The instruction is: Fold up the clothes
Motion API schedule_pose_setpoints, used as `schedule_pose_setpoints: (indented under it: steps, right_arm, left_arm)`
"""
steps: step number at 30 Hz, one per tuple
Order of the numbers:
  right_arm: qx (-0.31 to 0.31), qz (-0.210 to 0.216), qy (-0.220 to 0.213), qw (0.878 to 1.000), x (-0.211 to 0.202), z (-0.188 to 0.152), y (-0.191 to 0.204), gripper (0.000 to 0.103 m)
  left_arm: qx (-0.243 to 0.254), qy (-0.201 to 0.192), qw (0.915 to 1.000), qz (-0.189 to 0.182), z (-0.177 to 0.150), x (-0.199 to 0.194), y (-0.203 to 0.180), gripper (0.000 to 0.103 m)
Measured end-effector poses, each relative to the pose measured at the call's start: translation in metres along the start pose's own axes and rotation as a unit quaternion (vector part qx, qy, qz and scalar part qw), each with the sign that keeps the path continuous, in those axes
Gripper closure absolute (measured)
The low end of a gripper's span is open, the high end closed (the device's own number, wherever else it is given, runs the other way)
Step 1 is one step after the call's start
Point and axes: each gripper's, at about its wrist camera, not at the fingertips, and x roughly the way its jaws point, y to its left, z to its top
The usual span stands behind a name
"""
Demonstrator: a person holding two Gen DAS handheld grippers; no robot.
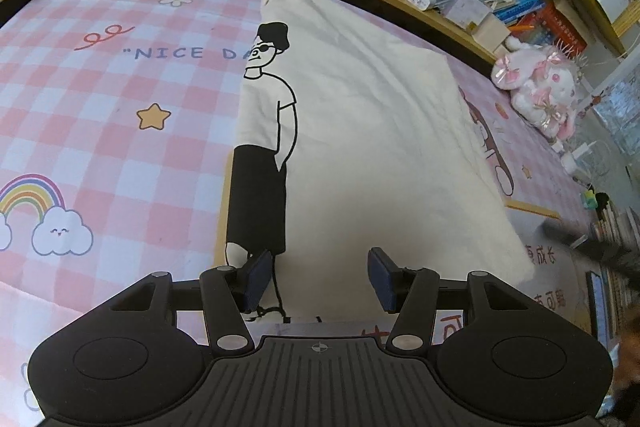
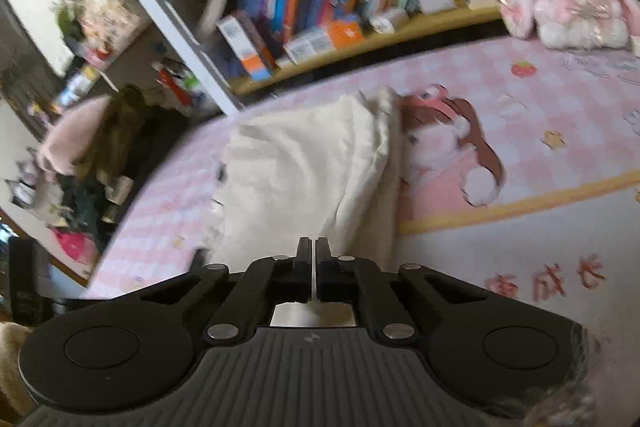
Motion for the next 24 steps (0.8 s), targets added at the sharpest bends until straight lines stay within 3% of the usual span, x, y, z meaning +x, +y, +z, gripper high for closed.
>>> schedule_pose_setpoints:
  steps: [4, 8, 12, 13, 15, 16, 20, 22, 24]
  right_arm:
    - [0.02, -0.058, 0.074, 0.995, 0.033, -0.021, -0.025, 0.101]
    - [0.023, -0.051, 0.068, 0.996, 0.029, -0.025, -0.027, 0.099]
    - [0.017, -0.053, 0.036, 0.998, 0.019, -0.014, -0.019, 0.096]
    - [0.018, -0.054, 0.026, 0.998, 0.015, -0.01, -0.018, 0.091]
    - [0.021, -0.053, 0.011, 0.998, 0.01, -0.005, -0.016, 0.058]
    - [0.02, -0.046, 0.009, 0.999, 0.01, -0.003, -0.016, 0.055]
    - [0.009, -0.037, 0.026, 0.999, 0.022, -0.004, -0.011, 0.056]
    - [-0.004, -0.051, 0.045, 0.998, 0.032, -0.009, -0.007, 0.065]
    - [-0.011, -0.042, 0.058, 0.997, 0.037, -0.013, -0.007, 0.095]
  left_arm:
    - [0.003, 0.0, 1.0, 0.001, -0.001, 0.0, 0.0, 0.05]
    - [0.005, -0.005, 0.9999, 0.007, 0.001, -0.003, -0.001, 0.05]
    - [0.014, -0.017, 0.9997, 0.009, 0.003, -0.007, -0.006, 0.05]
    - [0.015, -0.019, 0.9997, 0.011, 0.004, -0.007, -0.006, 0.05]
    - [0.015, -0.021, 0.9995, 0.015, 0.004, -0.007, -0.007, 0.05]
    - [0.015, -0.02, 0.9995, 0.017, 0.004, -0.007, -0.007, 0.05]
    - [0.017, -0.022, 0.9994, 0.023, 0.005, -0.007, -0.008, 0.05]
    - [0.018, -0.028, 0.9991, 0.026, 0.006, -0.008, -0.008, 0.049]
    - [0.021, -0.033, 0.9987, 0.031, 0.007, -0.009, -0.01, 0.045]
